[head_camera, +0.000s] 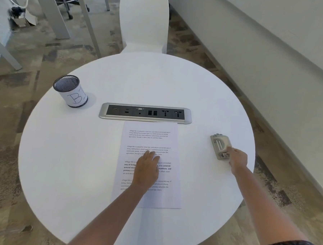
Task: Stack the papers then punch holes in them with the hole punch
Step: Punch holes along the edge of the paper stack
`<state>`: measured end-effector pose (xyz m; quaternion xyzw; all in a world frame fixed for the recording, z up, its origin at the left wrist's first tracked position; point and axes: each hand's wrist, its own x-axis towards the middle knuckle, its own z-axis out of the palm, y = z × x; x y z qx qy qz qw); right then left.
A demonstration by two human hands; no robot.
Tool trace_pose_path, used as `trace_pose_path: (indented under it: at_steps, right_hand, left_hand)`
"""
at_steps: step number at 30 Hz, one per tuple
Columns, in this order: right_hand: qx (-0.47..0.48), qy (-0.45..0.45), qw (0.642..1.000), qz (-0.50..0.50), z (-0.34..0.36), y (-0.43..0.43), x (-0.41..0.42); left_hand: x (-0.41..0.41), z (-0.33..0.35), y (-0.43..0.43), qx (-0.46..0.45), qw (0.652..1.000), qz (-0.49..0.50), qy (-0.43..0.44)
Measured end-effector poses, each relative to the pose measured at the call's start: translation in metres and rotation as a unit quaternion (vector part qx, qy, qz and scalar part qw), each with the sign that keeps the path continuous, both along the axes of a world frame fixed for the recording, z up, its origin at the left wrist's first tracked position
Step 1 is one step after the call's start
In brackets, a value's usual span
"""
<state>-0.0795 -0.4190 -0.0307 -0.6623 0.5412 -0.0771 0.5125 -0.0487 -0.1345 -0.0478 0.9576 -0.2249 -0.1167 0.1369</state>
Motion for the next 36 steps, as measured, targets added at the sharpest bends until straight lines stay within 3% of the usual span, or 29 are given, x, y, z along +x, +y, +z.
trace_pose_path:
  at_steps: [5, 12, 15, 19, 22, 26, 30, 33, 36]
  right_hand:
    - [0.037, -0.033, 0.999, 0.006, 0.007, 0.006, -0.001]
    - [-0.006, -0.066, 0.975, 0.212, 0.033, 0.055, -0.007]
    - [-0.092, -0.03, 0.918, 0.384, 0.046, 0.082, -0.003]
    - [-0.199, 0.035, 0.787, 0.583, 0.059, 0.12, 0.005]
    - [-0.198, 0.023, 0.758, 0.621, 0.066, 0.145, 0.009]
    - [-0.178, 0.014, 0.751, 0.636, 0.069, 0.166, 0.014]
    - [-0.16, -0.004, 0.754, 0.637, 0.068, 0.181, 0.021]
    - [-0.116, -0.058, 0.807, 0.577, 0.066, 0.191, 0.024]
    - [-0.135, -0.079, 0.841, 0.518, 0.058, 0.193, 0.024]
  left_hand:
    - [0.0, 0.002, 0.0, 0.004, 1.0, 0.006, 0.004]
    - [0.008, 0.025, -0.003, -0.077, 0.997, 0.008, 0.004]
    - [0.01, 0.038, -0.004, -0.117, 0.993, -0.032, 0.011]
    - [0.01, 0.049, 0.001, -0.135, 0.986, -0.084, 0.045]
    - [0.01, 0.053, 0.014, -0.151, 0.98, -0.066, 0.108]
    - [0.013, 0.054, 0.034, -0.172, 0.964, -0.035, 0.199]
    - [0.017, 0.051, 0.051, -0.217, 0.953, 0.018, 0.21]
    - [0.022, 0.048, 0.061, -0.224, 0.956, 0.052, 0.183]
    - [0.027, 0.044, 0.076, -0.254, 0.943, 0.13, 0.171]
